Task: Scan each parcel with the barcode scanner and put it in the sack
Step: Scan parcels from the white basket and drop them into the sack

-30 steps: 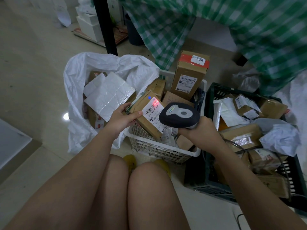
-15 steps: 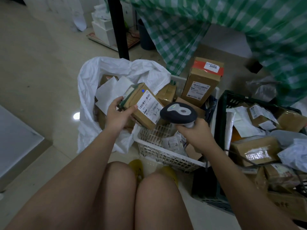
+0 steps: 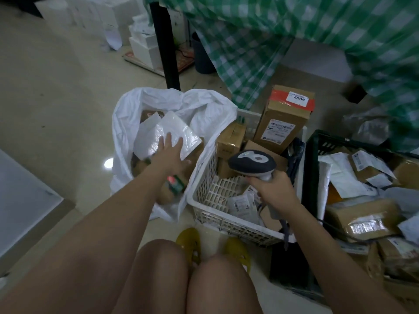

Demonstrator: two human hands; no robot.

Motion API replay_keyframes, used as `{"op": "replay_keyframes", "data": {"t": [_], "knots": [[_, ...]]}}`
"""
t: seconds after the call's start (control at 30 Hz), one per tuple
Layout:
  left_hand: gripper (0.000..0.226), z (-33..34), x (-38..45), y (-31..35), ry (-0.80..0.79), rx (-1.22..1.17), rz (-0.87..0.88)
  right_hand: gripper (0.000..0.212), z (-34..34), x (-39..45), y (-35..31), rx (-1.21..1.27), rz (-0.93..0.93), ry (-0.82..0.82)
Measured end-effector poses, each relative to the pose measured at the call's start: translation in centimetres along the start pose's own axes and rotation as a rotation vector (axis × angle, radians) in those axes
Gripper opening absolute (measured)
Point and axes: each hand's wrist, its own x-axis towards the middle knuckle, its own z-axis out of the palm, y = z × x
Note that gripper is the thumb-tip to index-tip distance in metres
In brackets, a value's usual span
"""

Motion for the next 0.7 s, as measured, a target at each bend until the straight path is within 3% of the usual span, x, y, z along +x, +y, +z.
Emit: {"op": "replay_keyframes", "data": {"t": [0.2, 0.33, 0.53, 0.7], "knots": [[0.076, 3.9, -0.2, 3.7, -0.195, -0.106, 0.174, 0.034, -3.6, -0.6, 2.4, -0.01, 0.12, 0.08], [0.048, 6.2, -0.2, 7.1, -0.158, -0.149, 0.367, 0.027, -5.4, -0.2, 3.7, -0.035, 0.19, 0.12], [0.023, 11.3, 1.4, 11.6, -0.385, -0.13, 0.427, 0.022, -6.9, 0.9, 5.2, -0.04, 0.231, 0.16], [0.059, 16.0, 4.3, 13.6, -0.494, -0.038, 0.411, 0.021, -6.6, 3.4, 6.7, -0.008, 0.288, 0.165]]}}
